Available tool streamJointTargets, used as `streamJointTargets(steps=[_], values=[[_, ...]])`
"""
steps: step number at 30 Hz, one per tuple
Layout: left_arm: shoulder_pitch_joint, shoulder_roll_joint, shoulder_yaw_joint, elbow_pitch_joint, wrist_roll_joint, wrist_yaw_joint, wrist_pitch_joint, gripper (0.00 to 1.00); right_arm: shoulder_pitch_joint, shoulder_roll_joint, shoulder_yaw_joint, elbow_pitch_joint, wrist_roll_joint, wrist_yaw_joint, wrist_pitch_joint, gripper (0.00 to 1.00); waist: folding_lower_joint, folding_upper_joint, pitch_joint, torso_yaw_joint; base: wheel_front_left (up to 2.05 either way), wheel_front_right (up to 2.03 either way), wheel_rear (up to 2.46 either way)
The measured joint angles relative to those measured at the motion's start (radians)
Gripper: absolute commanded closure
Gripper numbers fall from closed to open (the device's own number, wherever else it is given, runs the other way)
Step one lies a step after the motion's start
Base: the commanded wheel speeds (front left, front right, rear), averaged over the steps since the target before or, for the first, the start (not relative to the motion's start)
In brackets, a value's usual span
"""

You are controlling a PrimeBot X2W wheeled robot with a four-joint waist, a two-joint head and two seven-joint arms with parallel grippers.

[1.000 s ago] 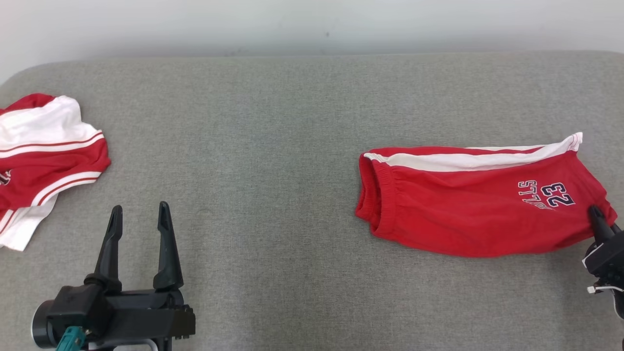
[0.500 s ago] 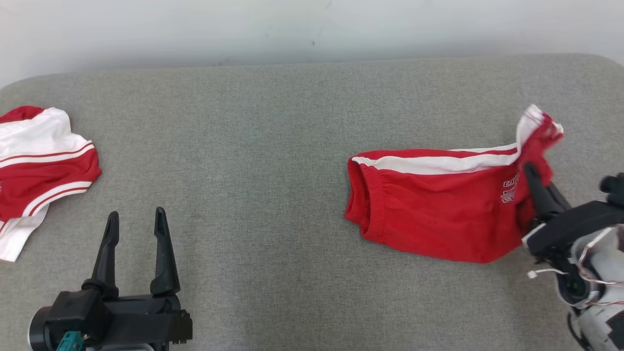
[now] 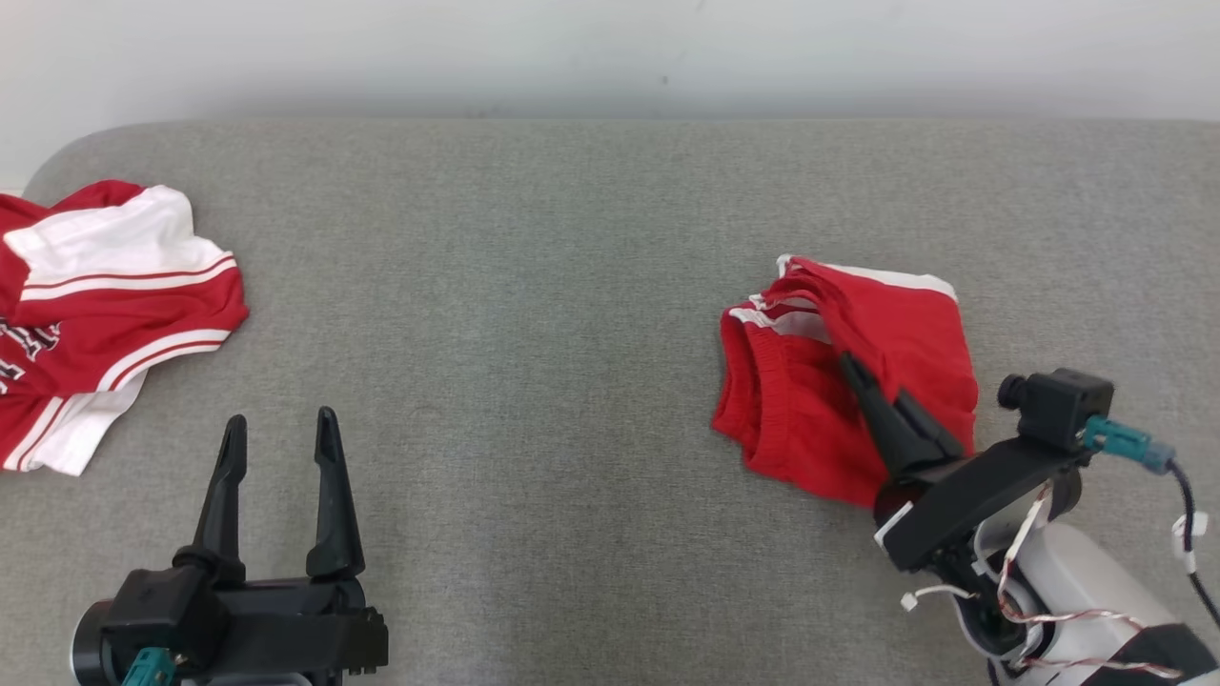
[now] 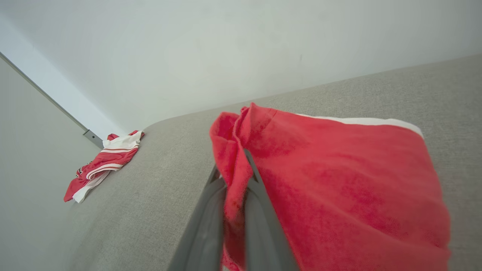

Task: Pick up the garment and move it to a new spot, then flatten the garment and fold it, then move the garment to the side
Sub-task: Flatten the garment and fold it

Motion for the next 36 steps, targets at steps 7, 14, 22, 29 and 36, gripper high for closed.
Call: streamJointTargets(steps=[7,14,22,29,36], values=[[-0.004,0.0,-0.011,0.01,-0.01,0.002,0.0,0.0,0.054,0.086,-0.019,0.005,-0.062,0.0,0.021,1.0,0.0,0.0,0.009,0.031,0.0,0.0,0.0],[-0.006,0.0,-0.024,0.017,-0.012,0.006,0.0,0.0,0.09,0.142,-0.046,0.07,-0.117,0.0,0.019,0.0,0.0001,0.0,0.012,0.046,0.0,0.0,0.0],[-0.005,0.0,-0.006,0.021,-0.012,0.007,0.0,0.0,0.097,0.132,-0.183,0.009,-0.088,0.0,-0.093,0.0,0.0001,0.0,0.0,0.029,0.0,0.0,0.0],[-0.005,0.0,-0.006,0.02,-0.008,0.004,0.0,0.0,0.119,0.083,-0.325,0.0,-0.154,0.0,-0.133,0.0,0.0001,0.0,-0.003,0.012,0.0,0.0,0.0],[-0.006,0.0,-0.008,0.021,0.002,-0.004,0.0,0.0,0.144,0.066,-0.352,0.027,-0.274,0.0,-0.144,1.0,0.0001,0.0,0.007,0.016,0.0,0.0,0.0]])
